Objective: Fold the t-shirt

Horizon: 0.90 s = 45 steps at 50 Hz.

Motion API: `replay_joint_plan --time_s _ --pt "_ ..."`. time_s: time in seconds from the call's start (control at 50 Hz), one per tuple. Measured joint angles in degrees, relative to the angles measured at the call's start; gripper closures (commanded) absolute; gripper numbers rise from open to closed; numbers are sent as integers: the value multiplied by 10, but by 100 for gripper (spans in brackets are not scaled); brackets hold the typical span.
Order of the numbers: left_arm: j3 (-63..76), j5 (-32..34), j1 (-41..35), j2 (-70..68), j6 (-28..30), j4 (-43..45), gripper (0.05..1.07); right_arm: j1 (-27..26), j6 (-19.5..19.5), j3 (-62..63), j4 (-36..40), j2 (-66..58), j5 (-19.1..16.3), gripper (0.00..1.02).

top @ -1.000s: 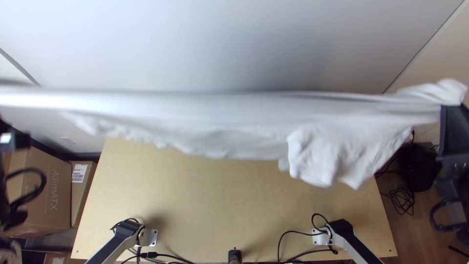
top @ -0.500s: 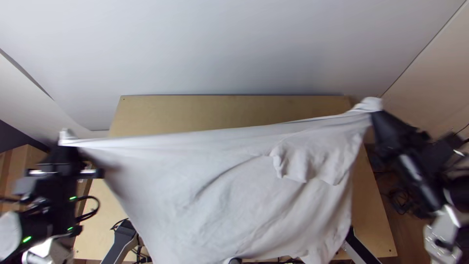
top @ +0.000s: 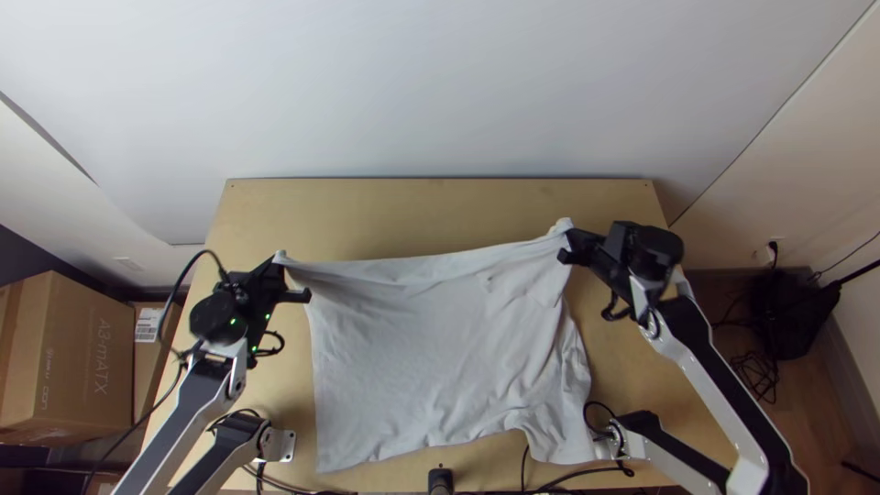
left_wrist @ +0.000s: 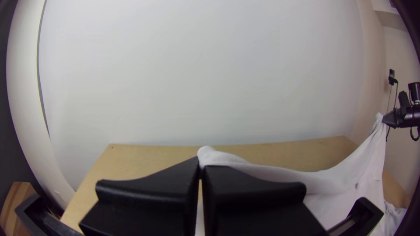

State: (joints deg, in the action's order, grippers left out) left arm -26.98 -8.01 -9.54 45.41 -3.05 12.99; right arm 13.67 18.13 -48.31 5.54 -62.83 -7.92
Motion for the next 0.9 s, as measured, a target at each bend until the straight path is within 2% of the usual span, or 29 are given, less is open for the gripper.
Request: replay_joint_plan --time_s 0.14,0.38,0.74,0.78,0.82,0.86,0.9 --pt "-25 18 25 148 -21 53 105 -2 3 -24 -52 -125 2 100" --pt "-166 53 77 386 -37 98 105 -3 3 -148 -81 -317 2 100" --pt "-392 68 116 605 -41 106 105 -16 -2 -397 -74 -540 17 99" --pt "-407 72 116 620 -41 107 105 -16 -2 -424 -67 -560 21 88" --pt "-419 72 115 633 -41 107 101 -15 -2 -450 -57 -581 21 66" --pt "-429 74 115 643 -41 106 83 -15 -3 -471 -44 -596 21 43" --pt "-436 74 114 651 -40 106 56 -15 -3 -490 -30 -607 23 17"
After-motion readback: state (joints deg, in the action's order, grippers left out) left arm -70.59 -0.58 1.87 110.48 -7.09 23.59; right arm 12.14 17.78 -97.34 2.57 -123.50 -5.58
